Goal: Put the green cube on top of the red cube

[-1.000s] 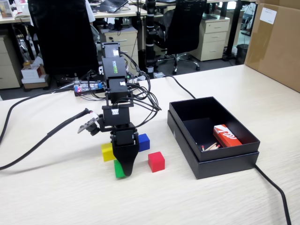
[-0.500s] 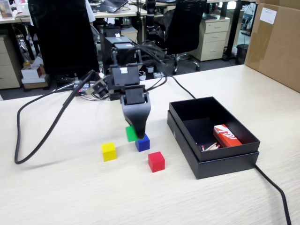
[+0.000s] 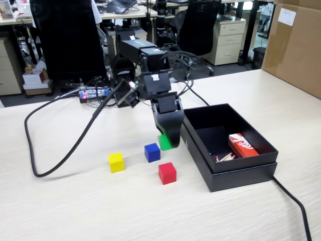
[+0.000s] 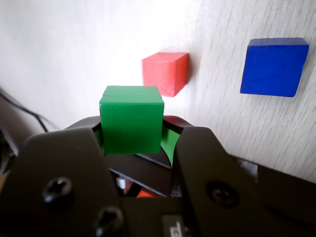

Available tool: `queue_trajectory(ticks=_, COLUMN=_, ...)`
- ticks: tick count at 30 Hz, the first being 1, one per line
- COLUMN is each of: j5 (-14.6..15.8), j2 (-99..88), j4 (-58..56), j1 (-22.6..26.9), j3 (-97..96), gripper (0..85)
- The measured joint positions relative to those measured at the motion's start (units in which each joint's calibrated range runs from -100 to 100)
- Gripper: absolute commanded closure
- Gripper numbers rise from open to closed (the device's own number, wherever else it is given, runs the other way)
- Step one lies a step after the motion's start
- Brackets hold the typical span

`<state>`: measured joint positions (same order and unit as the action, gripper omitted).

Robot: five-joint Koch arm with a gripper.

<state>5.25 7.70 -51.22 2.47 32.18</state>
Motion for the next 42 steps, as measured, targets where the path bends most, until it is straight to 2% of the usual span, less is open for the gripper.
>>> queue_trajectory(ticks=13, j5=0.4, j2=7.8, j4=0.0, j1=-0.3, j3=0.1, gripper=84.1)
queue_trajectory(ticks=15, j5=0.4, j2=8.2, j4=0.0, j1=-0.2, j3=0.1, gripper=72.6)
queue_trajectory(ticks=20, j5=0.4, j2=8.2, j4=0.0, j1=-0.2, j3=0.2, gripper=71.8)
queue_trajectory(ticks=21, j5=0.4, j2=8.2, j4=0.0, j1=-0.2, j3=0.2, gripper=63.3)
queue_trajectory(ticks=22, j5=0.4, j2=8.2, j4=0.0, j1=-0.2, j3=0.2, gripper=58.7)
queue_trajectory(ticks=25, j5=0.4, j2=8.2, j4=0.0, j1=-0.2, j3=0.2, gripper=54.5)
queue_trajectory(ticks=28, j5=0.4, j2=8.2, j4=0.0, j1=-0.2, j3=0.2, gripper=45.0)
queue_trajectory(ticks=42, j5=0.2, j2=6.2, j4=0.0, j1=0.0, j3=3.7, gripper=41.4)
